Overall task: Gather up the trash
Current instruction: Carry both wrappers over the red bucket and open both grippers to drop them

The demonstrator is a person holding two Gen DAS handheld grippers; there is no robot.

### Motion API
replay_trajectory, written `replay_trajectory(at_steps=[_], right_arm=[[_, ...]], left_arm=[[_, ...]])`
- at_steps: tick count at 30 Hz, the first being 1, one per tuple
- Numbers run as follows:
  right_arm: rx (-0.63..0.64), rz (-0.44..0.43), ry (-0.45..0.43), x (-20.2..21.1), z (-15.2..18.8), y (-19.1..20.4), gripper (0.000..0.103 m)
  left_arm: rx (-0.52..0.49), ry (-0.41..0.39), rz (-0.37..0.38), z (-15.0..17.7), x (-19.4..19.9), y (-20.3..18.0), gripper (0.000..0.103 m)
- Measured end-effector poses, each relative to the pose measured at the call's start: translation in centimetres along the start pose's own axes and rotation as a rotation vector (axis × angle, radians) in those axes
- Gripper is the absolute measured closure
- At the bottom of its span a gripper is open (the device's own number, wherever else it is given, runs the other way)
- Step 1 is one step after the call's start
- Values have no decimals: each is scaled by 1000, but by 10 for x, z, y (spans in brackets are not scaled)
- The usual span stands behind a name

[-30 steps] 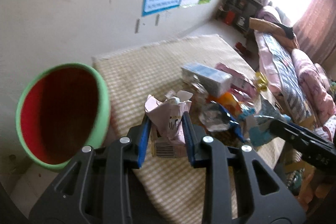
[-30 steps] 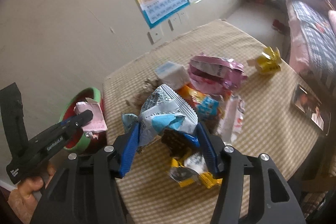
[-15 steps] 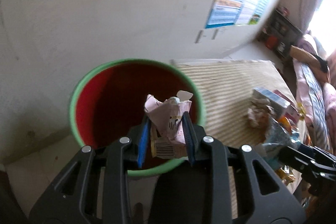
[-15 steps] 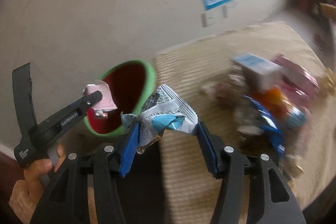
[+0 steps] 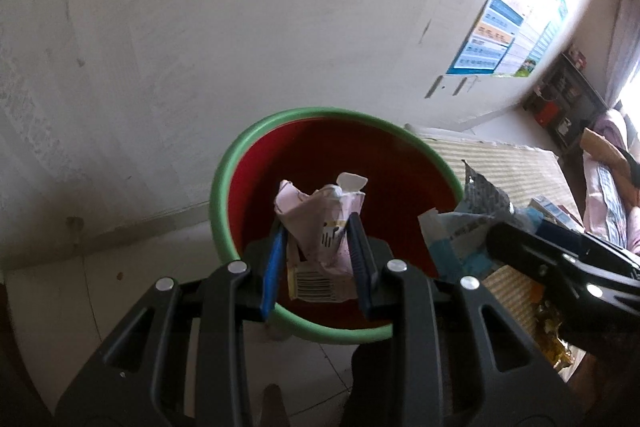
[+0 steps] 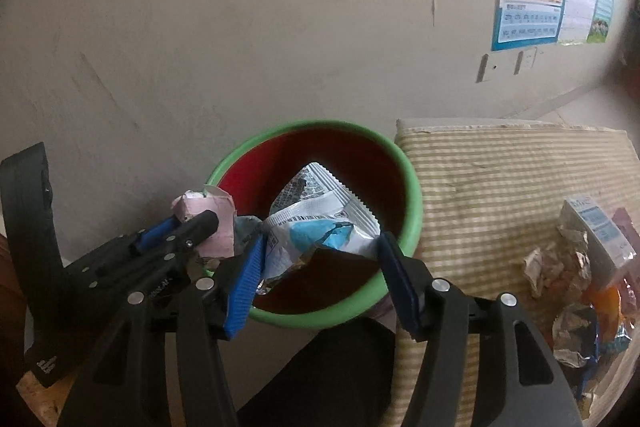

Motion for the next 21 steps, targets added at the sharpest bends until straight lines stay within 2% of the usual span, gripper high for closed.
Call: replay_trajectory(at_steps=[3,7,18,21], right_arm=[[-6,-8,7,-3,2,1,36],[-26,-14,12,-2,4,-3,31],[-90,3,8,17,17,-22,28],[-109,1,50,12,25,-28,28]], left_arm=[[13,3,-3,-2,-4,4,74],[25,7,0,-4,-8,7,74],[-2,27,34,-6,-21,-7,74],[2,24,38,-9,-22,-8,74]])
Point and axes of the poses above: each gripper's, at about its wrist camera, not at the fingertips, and x roughly against the way its jaws point, y to its left, z to its underside, the point moved 1 cm from there along -x, roughly the way its jaws point, and after that the axes turned 3 degrees about z, right-handed, at the moved point
